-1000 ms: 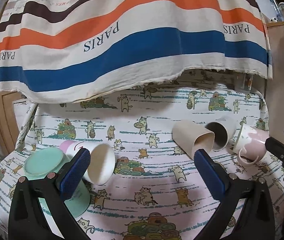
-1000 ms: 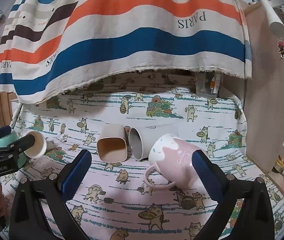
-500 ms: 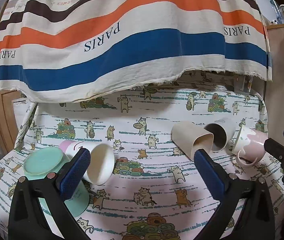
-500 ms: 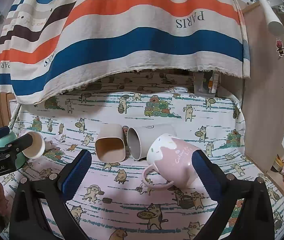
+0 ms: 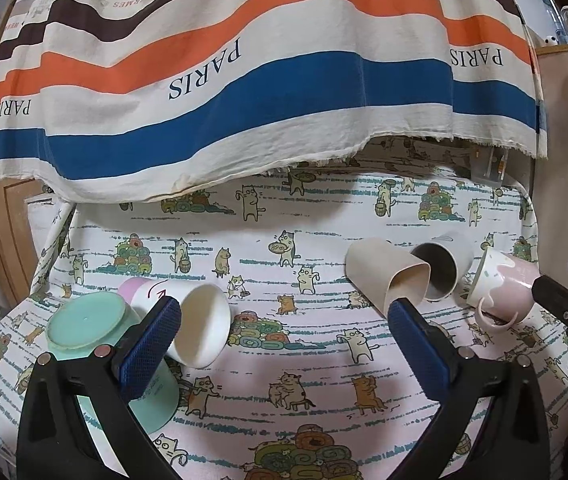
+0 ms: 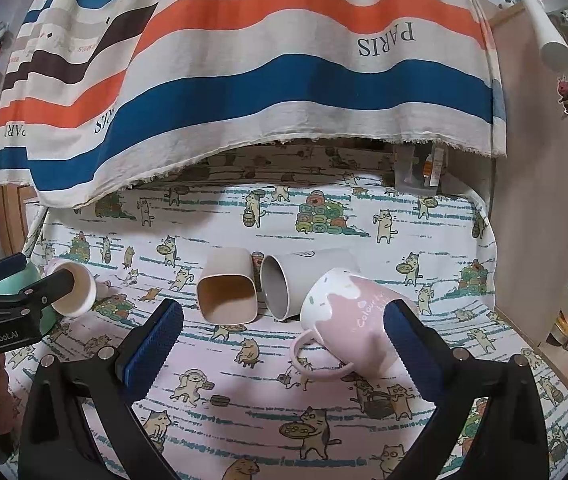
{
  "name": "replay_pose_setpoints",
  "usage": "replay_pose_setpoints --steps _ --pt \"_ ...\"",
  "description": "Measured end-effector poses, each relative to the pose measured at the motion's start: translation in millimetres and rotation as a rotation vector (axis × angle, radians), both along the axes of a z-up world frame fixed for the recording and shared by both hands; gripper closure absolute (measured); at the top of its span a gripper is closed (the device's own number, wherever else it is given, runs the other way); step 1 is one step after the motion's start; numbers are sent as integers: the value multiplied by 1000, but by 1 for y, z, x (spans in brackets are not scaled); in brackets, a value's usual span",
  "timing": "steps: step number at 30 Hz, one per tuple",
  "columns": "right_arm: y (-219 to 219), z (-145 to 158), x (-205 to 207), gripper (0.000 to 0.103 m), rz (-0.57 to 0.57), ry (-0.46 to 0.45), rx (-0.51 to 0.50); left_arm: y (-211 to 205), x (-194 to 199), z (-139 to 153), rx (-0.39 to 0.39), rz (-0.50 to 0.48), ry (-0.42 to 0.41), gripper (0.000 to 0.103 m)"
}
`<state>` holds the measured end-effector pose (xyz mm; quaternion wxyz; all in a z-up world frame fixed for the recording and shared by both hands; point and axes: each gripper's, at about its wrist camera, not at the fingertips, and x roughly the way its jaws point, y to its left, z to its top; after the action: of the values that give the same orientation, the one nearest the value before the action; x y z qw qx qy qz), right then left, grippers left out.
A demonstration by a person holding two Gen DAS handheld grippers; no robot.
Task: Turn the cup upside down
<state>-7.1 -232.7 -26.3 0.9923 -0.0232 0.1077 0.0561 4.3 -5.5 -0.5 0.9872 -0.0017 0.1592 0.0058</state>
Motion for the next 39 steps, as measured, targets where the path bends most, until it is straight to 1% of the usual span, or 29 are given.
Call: replay_pose_setpoints --steps 6,16,18,23,27,31,36,39 --pt "0 0 0 2 2 0 1 -1 1 0 12 -2 -1 0" --pt "0 1 -1 1 11 -3 10 1 -1 0 7 2 -3 0" --pt "0 2 -3 1 29 -15 22 2 -2 1 7 0 -6 0" --pt "0 4 -10 1 33 -56 23 3 -4 2 7 -1 -17 0" --pt "-4 6 -13 1 31 -72 31 6 -7 5 -10 -2 -35 0" --pt "-11 9 -13 1 23 -85 56 10 -9 8 -27 -2 -48 0" --pt "-22 12 -11 1 13 -78 103 15 -12 11 -41 17 -66 0" --pt "-24 13 -12 1 37 -77 117 17 -12 12 -36 31 -75 0"
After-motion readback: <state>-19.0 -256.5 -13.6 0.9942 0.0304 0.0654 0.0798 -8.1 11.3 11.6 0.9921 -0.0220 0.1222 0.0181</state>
